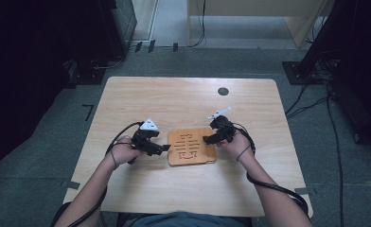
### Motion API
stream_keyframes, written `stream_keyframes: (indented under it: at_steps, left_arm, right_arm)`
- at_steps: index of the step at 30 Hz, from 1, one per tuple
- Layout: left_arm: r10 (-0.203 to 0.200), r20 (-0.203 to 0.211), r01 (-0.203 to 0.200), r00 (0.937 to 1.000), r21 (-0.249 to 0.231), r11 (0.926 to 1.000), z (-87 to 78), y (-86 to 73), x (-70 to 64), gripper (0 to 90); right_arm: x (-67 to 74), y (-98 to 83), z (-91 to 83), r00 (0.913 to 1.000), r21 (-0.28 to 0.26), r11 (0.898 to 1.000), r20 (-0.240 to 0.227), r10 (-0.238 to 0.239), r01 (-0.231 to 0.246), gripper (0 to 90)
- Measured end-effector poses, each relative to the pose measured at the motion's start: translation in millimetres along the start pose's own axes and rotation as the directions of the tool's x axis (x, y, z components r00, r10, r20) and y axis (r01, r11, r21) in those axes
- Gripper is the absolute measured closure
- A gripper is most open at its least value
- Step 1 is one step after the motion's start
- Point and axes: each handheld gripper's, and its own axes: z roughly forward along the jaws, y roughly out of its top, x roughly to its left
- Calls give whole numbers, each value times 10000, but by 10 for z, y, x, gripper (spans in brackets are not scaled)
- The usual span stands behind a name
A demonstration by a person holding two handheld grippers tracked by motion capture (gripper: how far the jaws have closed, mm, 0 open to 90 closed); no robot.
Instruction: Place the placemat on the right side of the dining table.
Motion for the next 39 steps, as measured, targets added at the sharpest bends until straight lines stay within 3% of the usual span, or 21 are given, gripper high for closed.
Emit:
stream_keyframes:
  at_steps: [24,33,39]
  left_arm:
    - [274,184,-277,9995,113,9996,51,25,-127,176]
    - [493,282,-499,9984,205,9985,66,36,-191,176]
    - [493,335,-501,9982,223,9985,89,30,-213,175]
  right_arm:
    - [121,76,68,9999,-116,9999,-140,-76,74,207]
    - [145,117,-17,9998,-433,9990,-176,74,-81,212]
    - [194,125,-31,9997,-354,9994,-235,32,-40,220]
